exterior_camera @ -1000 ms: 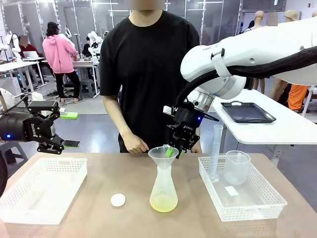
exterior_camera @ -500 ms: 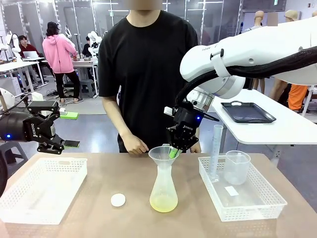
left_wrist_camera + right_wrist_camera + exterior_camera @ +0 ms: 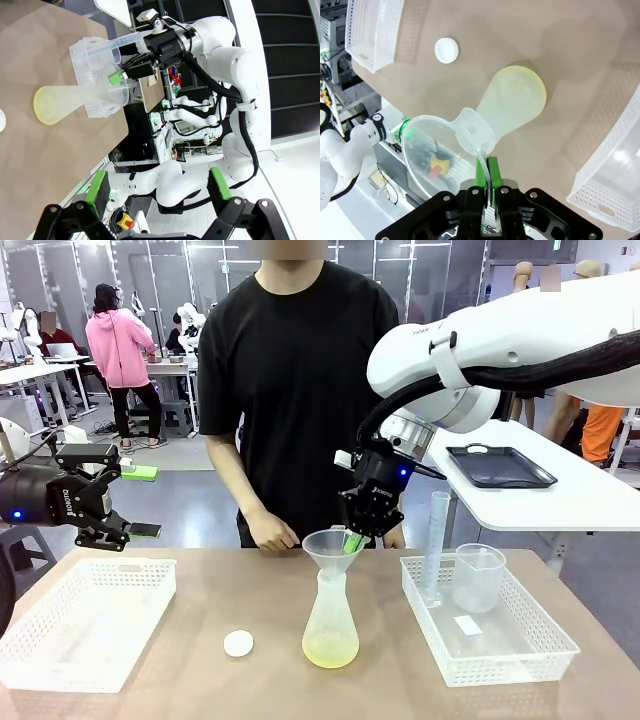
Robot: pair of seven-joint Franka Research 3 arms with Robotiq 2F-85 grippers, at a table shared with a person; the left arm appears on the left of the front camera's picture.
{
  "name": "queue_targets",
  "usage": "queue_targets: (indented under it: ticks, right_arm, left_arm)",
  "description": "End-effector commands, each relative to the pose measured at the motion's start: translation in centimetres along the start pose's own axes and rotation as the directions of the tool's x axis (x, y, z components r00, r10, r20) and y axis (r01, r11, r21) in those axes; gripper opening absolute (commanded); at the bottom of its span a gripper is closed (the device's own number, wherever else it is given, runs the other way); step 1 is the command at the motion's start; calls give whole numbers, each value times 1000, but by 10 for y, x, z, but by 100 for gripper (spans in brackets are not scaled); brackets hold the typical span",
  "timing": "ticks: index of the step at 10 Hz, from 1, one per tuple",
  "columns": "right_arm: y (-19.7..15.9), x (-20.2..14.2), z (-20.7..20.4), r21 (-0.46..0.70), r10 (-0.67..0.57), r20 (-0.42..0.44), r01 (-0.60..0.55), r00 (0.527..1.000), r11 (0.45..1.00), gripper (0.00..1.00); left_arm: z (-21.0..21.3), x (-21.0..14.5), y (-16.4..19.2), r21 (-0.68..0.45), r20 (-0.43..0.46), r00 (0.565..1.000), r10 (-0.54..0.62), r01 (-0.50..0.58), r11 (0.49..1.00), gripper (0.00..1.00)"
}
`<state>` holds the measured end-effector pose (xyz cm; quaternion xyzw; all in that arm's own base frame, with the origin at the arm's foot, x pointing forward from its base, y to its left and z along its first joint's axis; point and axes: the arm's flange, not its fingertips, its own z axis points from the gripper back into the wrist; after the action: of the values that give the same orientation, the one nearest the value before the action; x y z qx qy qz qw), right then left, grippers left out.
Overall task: Prepare the solutions needed for the experiment.
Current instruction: Once the solution is in the Big flask , pick up the Plastic Funnel and place it back into the right Organizing basket.
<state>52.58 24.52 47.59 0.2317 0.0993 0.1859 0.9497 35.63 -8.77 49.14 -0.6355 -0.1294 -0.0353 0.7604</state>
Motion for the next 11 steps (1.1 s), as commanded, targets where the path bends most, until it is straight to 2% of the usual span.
queue_targets:
  ticks: [1,4,7,11]
  right_arm:
    - [9,-9,14,13,-20,15,20,1000,1000,0]
    - [24,-8,24,-22,11,84,-9,996,1000,0]
    - [44,-19,55,-58,63,177,-54,982,997,0]
    - [67,-31,83,-108,75,231,-51,970,993,0]
  left_arm:
    - [-1,1,-2,1,8,1000,-6,6,1000,100]
    - [-1,1,-2,1,8,1000,-6,6,1000,100]
    - [-1,1,-2,1,8,1000,-6,6,1000,100]
    - [-1,1,-2,1,8,1000,-6,6,1000,100]
